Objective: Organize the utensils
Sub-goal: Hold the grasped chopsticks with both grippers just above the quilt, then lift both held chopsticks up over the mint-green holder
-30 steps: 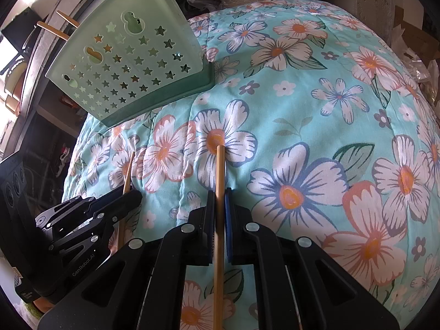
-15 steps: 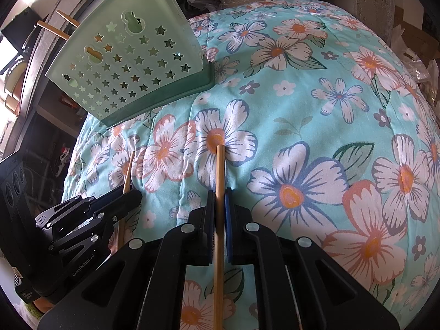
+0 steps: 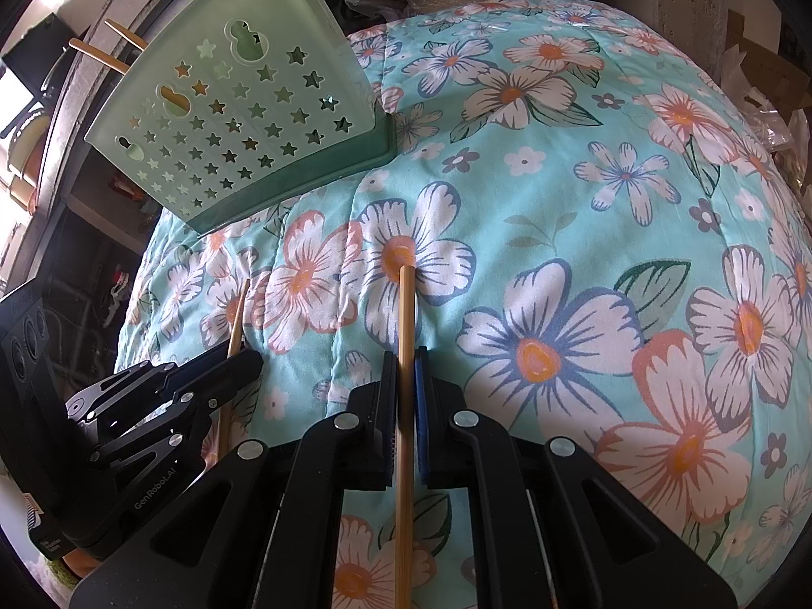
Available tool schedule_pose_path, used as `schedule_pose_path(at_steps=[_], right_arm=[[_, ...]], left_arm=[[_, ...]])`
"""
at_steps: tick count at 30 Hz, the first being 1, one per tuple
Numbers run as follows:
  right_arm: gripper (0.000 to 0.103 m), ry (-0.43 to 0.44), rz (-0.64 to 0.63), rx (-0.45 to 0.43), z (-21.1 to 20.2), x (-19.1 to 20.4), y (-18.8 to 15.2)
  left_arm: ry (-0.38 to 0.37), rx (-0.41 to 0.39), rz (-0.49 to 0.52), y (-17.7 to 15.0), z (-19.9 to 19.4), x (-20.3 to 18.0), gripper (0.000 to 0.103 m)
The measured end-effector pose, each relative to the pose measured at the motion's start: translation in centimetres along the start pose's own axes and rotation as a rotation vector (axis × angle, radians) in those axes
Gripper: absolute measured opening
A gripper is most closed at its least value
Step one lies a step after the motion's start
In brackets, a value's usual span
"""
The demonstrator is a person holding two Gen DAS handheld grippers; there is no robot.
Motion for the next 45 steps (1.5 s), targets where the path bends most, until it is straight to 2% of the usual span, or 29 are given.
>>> schedule_pose_path(at_steps=[21,28,32,34,36,45], right_arm=[[0.007,0.003,0.002,0.000,0.1,-0.1,0.0],[0.007,0.006,0.009,0.000,-0.1,0.1,-0.2],[0.006,0.023,0.024,-0.004,-0.6,-0.3,-0.2],[0.006,0.038,0.033,-0.009,-1.3,-0.5,-0.2],[0.006,0.041,0.033,-0.032,-2.4,-0.6,0.1],[0.006,0.120,0.012,-0.241,-11.2,-0.1,4.5]], left_arm=[[0.001,-0.003,0.004,-0.1,0.0,-0.2,0.015],[-0.023,-0.018,-0.007,0.2,-0.3,0.6,0.014],[-0.060,-0.033,-0.034,0.1,-2.0,1.6,0.010],[-0.068,-0.056,-0.035,0.6,-3.4,1.9,0.005],[-0.086,-0.095,-0.030,1.3,-5.3,1.9,0.005],[-0.155,-0.288,0.031,7.1,-15.1,1.4,0.005]])
Point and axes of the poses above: each gripper's, at about its wrist camera, not at the fingertips, and z roughly the way its jaws point, x to its left, y to its top, the point moved 5 cm from there along z, roughly the way its jaws point, and after that the axes turned 15 degrees about -y, right-handed, at the moved point
